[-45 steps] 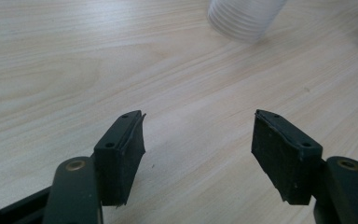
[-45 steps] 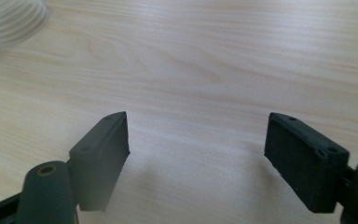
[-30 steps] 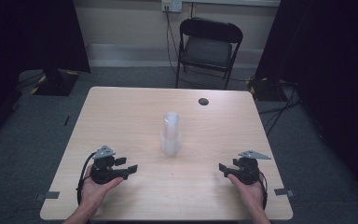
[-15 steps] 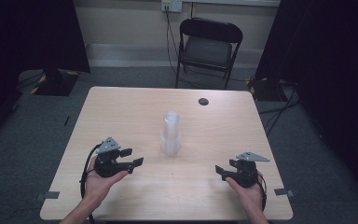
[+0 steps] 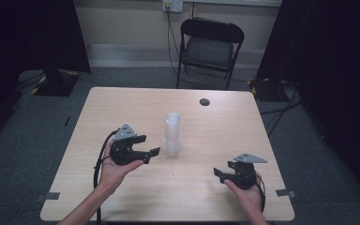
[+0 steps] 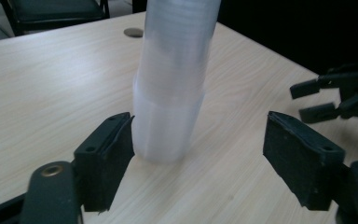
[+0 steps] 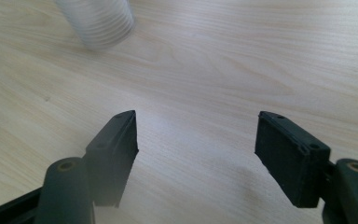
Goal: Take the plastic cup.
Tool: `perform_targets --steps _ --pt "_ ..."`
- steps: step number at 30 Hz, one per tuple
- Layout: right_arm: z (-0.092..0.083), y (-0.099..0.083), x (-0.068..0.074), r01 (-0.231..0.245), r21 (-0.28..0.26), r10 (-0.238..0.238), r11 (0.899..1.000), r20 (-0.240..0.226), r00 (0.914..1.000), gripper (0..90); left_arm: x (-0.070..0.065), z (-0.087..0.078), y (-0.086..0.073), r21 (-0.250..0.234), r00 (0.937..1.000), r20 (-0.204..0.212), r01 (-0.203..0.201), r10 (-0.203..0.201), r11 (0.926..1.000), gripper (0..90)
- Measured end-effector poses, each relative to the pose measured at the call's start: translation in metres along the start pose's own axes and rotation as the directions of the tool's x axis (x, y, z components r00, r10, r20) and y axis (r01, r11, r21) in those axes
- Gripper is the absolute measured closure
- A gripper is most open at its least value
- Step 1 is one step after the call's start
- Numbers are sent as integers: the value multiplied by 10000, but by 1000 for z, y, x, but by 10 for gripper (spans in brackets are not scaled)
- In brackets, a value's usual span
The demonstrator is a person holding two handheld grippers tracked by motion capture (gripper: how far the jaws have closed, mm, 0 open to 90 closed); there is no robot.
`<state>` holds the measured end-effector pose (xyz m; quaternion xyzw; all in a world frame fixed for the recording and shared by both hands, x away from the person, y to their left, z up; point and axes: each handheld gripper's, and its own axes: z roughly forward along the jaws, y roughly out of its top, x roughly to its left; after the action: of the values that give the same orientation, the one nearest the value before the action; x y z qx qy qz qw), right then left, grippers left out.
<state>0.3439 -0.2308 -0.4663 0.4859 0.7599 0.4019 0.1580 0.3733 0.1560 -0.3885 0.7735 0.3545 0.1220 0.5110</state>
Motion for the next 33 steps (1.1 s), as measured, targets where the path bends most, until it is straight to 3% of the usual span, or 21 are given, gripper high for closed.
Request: perform_targets --steps 3,8,13,27,31,33 --pt "-1 0 0 60 -56 -60 10000 32 10000 291 -5 3 8 -123 9992 -133 -373 371 9992 234" --pt "-3 -1 1 53 -113 -53 9999 -31 10000 287 -5 11 18 -343 9996 202 -206 213 9992 158" --pt "-3 -1 1 47 -98 -47 9999 -49 10000 287 4 21 28 -652 9991 402 -102 128 9978 182" --pt "-3 -2 0 -2 -77 1 10000 -82 10000 286 3 44 52 -1099 9986 315 -383 420 9932 166" --pt "-3 -2 0 1 -78 -1 10000 -114 9999 285 4 55 55 -834 9973 170 -692 708 9941 159" --pt "-3 -3 0 11 -84 -12 10000 -116 9999 285 8 61 55 -824 9980 75 -614 623 9947 159"
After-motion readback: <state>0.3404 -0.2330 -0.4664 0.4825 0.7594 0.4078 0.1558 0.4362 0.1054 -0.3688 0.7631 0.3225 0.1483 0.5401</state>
